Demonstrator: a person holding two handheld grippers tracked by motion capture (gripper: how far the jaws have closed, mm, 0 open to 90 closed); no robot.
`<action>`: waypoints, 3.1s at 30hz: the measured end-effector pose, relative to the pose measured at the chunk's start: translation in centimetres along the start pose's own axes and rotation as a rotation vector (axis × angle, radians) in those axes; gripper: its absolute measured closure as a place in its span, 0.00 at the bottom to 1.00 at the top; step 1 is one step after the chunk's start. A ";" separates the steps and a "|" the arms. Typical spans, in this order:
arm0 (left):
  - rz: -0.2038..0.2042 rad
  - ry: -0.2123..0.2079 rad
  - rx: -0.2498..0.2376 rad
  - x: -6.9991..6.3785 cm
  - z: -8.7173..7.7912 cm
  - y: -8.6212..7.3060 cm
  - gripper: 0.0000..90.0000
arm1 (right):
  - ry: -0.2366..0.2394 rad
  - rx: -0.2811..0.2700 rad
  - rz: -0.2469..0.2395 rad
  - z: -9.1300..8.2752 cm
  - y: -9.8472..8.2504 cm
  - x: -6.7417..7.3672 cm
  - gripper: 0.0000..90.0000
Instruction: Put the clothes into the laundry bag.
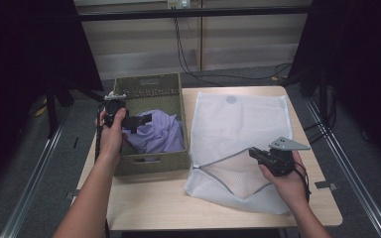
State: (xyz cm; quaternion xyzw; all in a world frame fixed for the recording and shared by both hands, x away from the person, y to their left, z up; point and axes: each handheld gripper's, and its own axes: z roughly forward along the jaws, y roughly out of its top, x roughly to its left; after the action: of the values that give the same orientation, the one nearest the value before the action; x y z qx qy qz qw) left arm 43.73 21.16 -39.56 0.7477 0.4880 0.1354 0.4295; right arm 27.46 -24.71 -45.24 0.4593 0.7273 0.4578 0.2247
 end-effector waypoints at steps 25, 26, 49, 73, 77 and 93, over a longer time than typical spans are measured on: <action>-0.143 0.049 0.509 1.0 8.6 -1.6 0.00 | 0.014 0.025 -0.008 0.5 -0.4 0.3 0.96; -0.121 0.056 0.546 0.9 8.8 -1.7 0.00 | 0.013 0.026 -0.007 0.5 -0.4 0.3 0.96; 0.019 0.137 0.588 -1.1 8.3 -0.4 0.93 | 0.028 0.044 -0.012 1.0 -0.7 0.4 0.97; 0.018 0.144 -0.296 -1.8 -1.8 1.7 0.93 | 0.024 0.040 -0.020 0.9 -0.8 0.2 0.97; 0.009 0.132 -0.370 -2.0 -3.0 1.4 0.93 | 0.025 0.037 -0.023 1.0 -0.8 0.2 0.98; 0.049 0.033 -0.520 -4.1 -8.5 1.2 0.93 | 0.032 0.040 -0.020 1.2 -0.9 0.1 0.98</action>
State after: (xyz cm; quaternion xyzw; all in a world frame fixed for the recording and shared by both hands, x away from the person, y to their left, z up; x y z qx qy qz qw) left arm 37.19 21.81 -32.67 0.6214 0.4254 0.2787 0.5960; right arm 27.91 -24.16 -46.61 0.4490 0.7443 0.4483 0.2086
